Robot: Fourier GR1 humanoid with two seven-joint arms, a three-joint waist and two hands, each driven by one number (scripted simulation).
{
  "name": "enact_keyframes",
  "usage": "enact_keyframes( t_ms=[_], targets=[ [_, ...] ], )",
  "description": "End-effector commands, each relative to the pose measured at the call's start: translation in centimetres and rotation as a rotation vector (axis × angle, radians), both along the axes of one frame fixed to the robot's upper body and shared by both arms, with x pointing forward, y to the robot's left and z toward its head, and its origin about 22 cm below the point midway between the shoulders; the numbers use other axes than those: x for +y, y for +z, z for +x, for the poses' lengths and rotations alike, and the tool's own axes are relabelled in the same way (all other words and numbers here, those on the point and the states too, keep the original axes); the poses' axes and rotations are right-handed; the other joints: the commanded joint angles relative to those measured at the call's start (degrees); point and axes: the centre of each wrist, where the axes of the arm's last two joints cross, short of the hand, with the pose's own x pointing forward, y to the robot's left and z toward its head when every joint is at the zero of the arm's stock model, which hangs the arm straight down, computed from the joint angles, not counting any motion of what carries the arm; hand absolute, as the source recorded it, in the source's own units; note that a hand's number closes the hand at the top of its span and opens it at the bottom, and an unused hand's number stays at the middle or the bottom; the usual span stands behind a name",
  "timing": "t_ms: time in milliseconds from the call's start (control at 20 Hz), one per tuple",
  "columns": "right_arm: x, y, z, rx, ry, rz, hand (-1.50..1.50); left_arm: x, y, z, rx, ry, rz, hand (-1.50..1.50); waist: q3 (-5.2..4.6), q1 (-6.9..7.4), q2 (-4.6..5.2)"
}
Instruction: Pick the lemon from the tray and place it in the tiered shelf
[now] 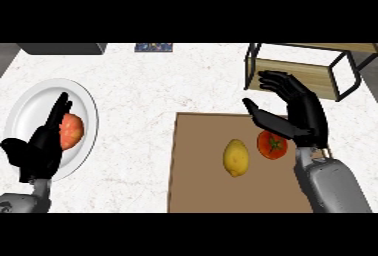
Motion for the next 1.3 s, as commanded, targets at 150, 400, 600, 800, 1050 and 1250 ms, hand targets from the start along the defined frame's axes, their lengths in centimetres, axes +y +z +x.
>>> enact_keyframes(
  t_ms=[150,400,600,800,1050,1250],
  targets=[
    [0.8,1.8,-3.5,-0.028,0.024,0.112,-1.50,-3.8,2.5,0.6,-0.083,0.061,-0.060,0.00,0.21,-0.11,0.17],
    [-0.8,5.8,-5.5,0.080,0.197,-0.253,-1.50,-2.7,2.4,-0.6,-0.061,0.046,-0.062,0.00,0.07,-0.18,-0.32],
    [0.4,9.2,-5.7,0.185,0.293,-0.490,-1.50,-3.6,3.0,0.0,-0.065,0.033,-0.055,0.00,-0.01,0.10,-0.19],
    [1.3,10.8,-5.9,0.259,0.225,-0.804,-1.50,-3.3,1.7,-0.7,-0.063,0.042,-0.067,0.00,-0.22,0.82,-0.15],
    [5.7,11.9,-6.3,0.392,0.173,-1.041,-1.50,-2.9,3.4,-0.4,-0.078,0.018,-0.041,0.00,-0.14,1.74,-0.19],
    [9.5,12.0,-5.4,0.467,0.160,-1.075,-1.50,-3.1,2.1,-0.5,-0.066,0.038,-0.080,0.00,-0.01,1.37,0.16]
  ],
)
